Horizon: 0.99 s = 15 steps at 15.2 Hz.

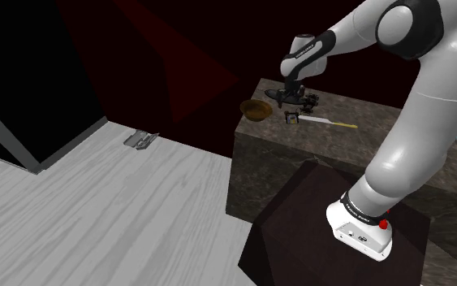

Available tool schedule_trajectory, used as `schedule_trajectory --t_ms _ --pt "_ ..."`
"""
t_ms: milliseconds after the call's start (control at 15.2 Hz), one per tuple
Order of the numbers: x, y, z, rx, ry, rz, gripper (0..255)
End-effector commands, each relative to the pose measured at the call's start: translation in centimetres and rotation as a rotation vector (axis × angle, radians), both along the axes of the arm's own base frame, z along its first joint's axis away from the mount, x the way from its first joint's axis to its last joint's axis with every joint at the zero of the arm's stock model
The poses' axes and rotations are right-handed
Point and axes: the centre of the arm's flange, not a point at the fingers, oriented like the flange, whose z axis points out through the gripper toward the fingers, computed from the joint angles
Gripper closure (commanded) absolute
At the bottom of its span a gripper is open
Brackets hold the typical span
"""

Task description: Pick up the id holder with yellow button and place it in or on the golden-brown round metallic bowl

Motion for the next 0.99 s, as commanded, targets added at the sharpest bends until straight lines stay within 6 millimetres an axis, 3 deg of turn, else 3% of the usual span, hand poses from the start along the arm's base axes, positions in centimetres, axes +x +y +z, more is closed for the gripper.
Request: schedule_trajectory --t_ms 0,396,858,924 --pt "0.0 -0.4 -1.2 -0.002 0.002 -0.007 0" --pt "-0.1 -0.6 -4.1 -0.002 0.002 -0.007 0" --pt "-0.1 -0.6 -4.1 -0.002 0.002 -0.007 0" --pt "-0.1 -0.6 -4.1 -0.002 0.002 -0.007 255"
